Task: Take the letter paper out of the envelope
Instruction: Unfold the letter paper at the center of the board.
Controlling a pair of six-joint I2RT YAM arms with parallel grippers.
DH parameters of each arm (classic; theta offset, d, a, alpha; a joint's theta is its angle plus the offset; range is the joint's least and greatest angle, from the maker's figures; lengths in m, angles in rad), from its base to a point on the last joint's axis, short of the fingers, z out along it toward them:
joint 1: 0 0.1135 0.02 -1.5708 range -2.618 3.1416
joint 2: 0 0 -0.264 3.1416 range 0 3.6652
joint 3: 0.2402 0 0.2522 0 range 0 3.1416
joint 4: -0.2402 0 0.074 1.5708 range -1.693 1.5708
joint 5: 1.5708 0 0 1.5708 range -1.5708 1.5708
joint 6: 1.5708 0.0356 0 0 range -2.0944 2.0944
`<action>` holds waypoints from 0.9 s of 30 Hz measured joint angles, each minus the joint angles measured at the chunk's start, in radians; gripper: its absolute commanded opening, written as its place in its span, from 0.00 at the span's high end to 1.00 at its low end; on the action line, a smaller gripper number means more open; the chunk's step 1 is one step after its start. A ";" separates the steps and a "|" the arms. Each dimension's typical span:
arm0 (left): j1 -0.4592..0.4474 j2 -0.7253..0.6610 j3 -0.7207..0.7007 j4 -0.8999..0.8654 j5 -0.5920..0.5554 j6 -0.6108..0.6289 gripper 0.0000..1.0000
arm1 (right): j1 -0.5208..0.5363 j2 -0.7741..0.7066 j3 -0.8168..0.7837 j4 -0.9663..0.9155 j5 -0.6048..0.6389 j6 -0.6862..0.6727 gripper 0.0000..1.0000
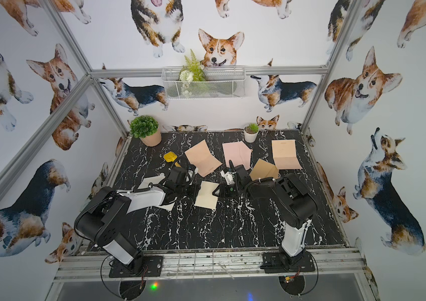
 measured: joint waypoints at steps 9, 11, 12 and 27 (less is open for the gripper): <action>-0.006 0.056 0.051 -0.079 0.000 0.014 1.00 | 0.000 0.025 0.004 0.048 -0.023 0.018 0.50; -0.006 0.058 0.053 -0.084 0.000 0.015 1.00 | 0.000 0.032 0.004 0.064 -0.030 0.026 0.50; -0.006 0.059 0.054 -0.085 0.000 0.017 1.00 | 0.000 0.035 0.004 0.072 -0.037 0.035 0.50; -0.006 0.061 0.057 -0.087 0.000 0.018 1.00 | 0.000 0.056 0.000 0.138 -0.054 0.093 0.51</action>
